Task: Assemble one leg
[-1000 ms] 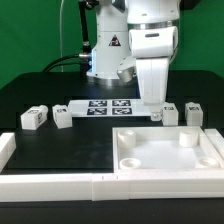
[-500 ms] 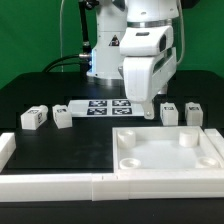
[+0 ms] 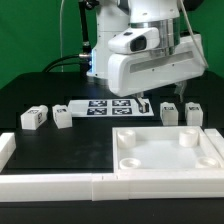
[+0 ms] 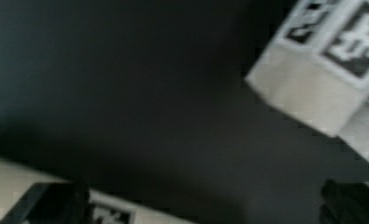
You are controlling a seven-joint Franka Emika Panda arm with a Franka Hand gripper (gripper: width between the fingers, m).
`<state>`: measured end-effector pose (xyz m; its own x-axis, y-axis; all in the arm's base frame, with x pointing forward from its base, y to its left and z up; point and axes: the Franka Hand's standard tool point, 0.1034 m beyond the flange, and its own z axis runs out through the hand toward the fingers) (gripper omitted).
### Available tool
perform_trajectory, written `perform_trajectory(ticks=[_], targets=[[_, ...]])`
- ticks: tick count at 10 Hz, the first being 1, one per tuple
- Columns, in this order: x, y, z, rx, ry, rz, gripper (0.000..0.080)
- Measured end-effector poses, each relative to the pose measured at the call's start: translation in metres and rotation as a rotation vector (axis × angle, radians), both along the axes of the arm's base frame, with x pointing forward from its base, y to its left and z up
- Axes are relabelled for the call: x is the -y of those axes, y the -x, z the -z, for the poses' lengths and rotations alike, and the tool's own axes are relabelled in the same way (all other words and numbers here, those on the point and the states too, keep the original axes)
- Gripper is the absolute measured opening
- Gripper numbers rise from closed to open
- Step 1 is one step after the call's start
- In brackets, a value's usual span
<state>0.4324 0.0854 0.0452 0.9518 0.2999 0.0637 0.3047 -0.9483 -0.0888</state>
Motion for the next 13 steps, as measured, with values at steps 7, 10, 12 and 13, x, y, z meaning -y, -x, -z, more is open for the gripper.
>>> perform_trajectory(ticks=[7, 10, 12, 13], targets=[[-0.071, 0.022, 0.001, -0.095, -0.039, 0.619, 0.0649], [-0.065, 0.025, 0.003, -0.158, -0.016, 0.575, 0.0649], [-0.056, 0.028, 0.005, -0.352, 0.008, 0.476, 0.0649], [-0.059, 0.029, 0.006, -0.453, 0.016, 0.453, 0.0649]])
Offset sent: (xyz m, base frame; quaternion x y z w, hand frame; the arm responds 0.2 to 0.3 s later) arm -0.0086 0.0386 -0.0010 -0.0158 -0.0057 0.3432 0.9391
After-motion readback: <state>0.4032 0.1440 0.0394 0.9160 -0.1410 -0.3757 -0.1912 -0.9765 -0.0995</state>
